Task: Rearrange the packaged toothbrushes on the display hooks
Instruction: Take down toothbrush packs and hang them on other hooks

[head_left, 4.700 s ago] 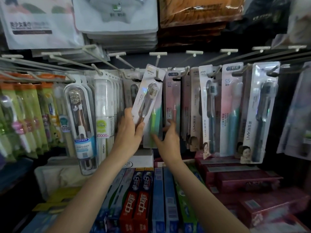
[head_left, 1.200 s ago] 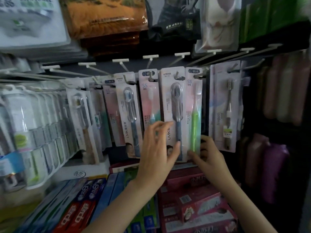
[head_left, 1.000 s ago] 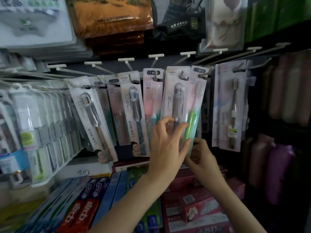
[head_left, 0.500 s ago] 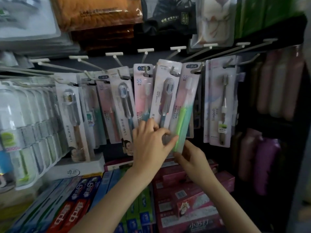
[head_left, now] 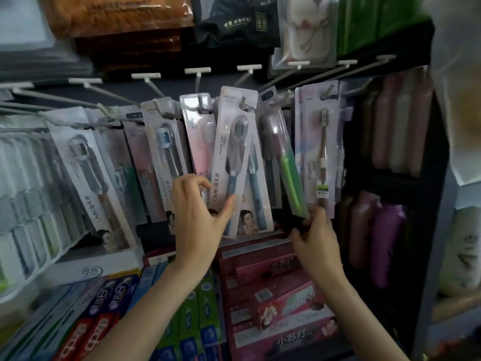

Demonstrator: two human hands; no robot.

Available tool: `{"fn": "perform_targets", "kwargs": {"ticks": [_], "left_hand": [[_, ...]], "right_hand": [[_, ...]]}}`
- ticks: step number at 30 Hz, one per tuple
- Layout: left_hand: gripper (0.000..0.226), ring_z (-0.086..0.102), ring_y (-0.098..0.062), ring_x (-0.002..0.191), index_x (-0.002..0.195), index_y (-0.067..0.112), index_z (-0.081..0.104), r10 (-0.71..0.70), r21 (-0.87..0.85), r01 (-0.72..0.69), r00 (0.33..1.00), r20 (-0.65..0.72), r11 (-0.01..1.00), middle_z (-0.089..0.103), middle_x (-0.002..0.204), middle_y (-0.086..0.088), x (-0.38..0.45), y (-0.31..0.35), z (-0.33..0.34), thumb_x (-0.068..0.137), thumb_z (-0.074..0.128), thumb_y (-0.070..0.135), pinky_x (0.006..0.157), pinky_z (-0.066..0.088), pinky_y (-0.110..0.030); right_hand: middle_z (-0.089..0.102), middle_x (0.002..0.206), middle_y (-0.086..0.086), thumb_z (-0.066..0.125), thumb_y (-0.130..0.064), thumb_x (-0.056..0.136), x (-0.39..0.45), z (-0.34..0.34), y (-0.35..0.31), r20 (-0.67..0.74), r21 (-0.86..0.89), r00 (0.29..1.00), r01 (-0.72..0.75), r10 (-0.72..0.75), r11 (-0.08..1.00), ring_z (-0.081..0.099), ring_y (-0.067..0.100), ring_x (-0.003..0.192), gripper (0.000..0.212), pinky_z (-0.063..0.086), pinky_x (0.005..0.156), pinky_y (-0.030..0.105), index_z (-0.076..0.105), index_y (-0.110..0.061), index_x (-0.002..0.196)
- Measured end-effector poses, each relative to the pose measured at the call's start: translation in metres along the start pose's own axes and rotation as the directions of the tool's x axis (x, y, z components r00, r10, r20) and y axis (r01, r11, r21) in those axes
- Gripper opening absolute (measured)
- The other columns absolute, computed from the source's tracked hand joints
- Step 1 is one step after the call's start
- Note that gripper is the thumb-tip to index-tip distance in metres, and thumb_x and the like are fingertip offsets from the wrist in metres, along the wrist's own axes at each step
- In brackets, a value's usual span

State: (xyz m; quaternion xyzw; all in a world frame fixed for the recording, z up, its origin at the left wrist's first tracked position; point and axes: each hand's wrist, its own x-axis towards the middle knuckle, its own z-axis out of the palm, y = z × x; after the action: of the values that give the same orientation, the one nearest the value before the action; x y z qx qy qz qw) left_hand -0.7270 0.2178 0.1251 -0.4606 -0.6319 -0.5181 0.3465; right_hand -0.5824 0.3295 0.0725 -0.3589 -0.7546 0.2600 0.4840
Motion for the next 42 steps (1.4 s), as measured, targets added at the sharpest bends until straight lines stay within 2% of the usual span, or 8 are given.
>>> {"fn": "perform_targets", "kwargs": {"ticks": [5,12,18,21,27,32,37,42], "left_hand": [[0.059,0.041,-0.003,0.094,0.120,0.012,0.041,-0.025,-0.019,0.026,0.996,0.087,0.999,0.034,0.111,0.007,-0.002,-0.003,-0.007,0.077,0.063,0.045,0.076,0.037,-0.008],[0.054,0.046,-0.002,0.100,0.126,0.012,0.042,-0.035,-0.012,0.038,0.987,0.159,0.999,0.048,0.116,0.003,-0.006,-0.004,-0.008,0.082,0.067,0.028,0.087,0.036,-0.011],[0.046,0.049,-0.009,0.092,0.118,0.013,0.045,0.029,0.045,-0.039,0.980,0.199,0.998,0.040,0.105,0.009,-0.022,-0.014,-0.018,0.080,0.067,0.025,0.077,0.047,-0.030],[0.044,0.052,-0.007,0.088,0.118,0.014,0.046,0.001,0.105,-0.040,0.937,0.349,0.994,0.046,0.108,0.006,-0.048,-0.029,-0.017,0.082,0.063,0.035,0.067,0.040,-0.013],[0.042,0.045,0.002,0.092,0.122,0.014,0.045,-0.079,0.059,0.060,0.908,0.411,0.996,0.045,0.112,0.008,-0.061,-0.043,-0.016,0.086,0.061,0.029,0.070,0.035,-0.007],[0.029,0.050,0.000,0.080,0.114,0.013,0.047,0.052,0.001,-0.056,0.941,0.333,0.998,0.050,0.101,0.006,-0.050,-0.035,-0.025,0.087,0.059,0.018,0.066,0.045,-0.009],[0.026,0.044,0.002,0.087,0.116,0.016,0.047,0.177,-0.037,-0.174,0.946,0.271,0.984,0.047,0.102,0.002,-0.044,-0.019,-0.027,0.090,0.048,0.022,0.080,0.036,-0.003],[0.036,0.038,-0.025,0.121,0.121,0.022,0.058,0.398,0.090,-0.432,0.881,0.257,0.898,0.044,0.127,-0.005,-0.030,0.004,-0.013,0.087,0.047,0.019,0.105,0.024,-0.031]], "right_hand": [[0.053,0.114,0.012,0.058,-0.014,0.089,0.004,-0.001,0.005,0.088,0.008,0.991,-0.098,0.097,0.995,0.054,0.024,0.092,0.035,0.039,0.072,0.028,0.043,-0.005,0.119],[0.040,0.112,0.004,0.058,-0.013,0.089,0.001,-0.004,-0.025,-0.152,-0.005,0.970,0.193,-0.192,0.981,0.044,0.017,0.097,0.034,0.033,0.076,0.015,0.046,-0.004,0.119],[0.047,0.121,0.012,0.058,-0.022,0.090,-0.005,0.024,-0.001,0.227,-0.002,0.974,-0.005,0.005,1.000,0.052,0.019,0.091,0.038,0.039,0.073,0.024,0.046,-0.007,0.122],[0.050,0.116,0.007,0.069,-0.030,0.080,-0.010,0.038,0.009,0.444,-0.020,0.895,-0.033,0.038,0.999,0.051,0.022,0.107,0.053,0.041,0.083,0.024,0.045,-0.007,0.122],[0.057,0.100,0.013,0.068,-0.014,0.083,-0.006,0.054,-0.009,0.212,0.175,0.946,-0.285,0.246,0.942,0.058,0.029,0.097,0.053,0.038,0.066,0.025,0.036,0.003,0.122],[0.054,0.081,-0.001,0.062,-0.002,0.084,0.003,0.054,-0.012,0.136,0.352,0.914,-0.405,0.382,0.844,0.054,0.021,0.087,0.035,0.044,0.076,0.034,0.045,-0.004,0.115],[0.055,0.074,0.011,0.057,-0.003,0.087,-0.008,0.029,0.001,0.093,0.367,0.957,-0.290,0.275,0.884,0.051,0.021,0.071,0.008,0.039,0.065,0.030,0.058,0.003,0.081],[0.054,0.064,-0.013,0.051,-0.003,0.091,-0.013,-0.016,-0.013,-0.024,0.505,0.998,-0.042,0.062,0.862,0.048,-0.004,0.057,0.021,0.040,0.055,0.013,0.057,-0.015,0.075]]}}
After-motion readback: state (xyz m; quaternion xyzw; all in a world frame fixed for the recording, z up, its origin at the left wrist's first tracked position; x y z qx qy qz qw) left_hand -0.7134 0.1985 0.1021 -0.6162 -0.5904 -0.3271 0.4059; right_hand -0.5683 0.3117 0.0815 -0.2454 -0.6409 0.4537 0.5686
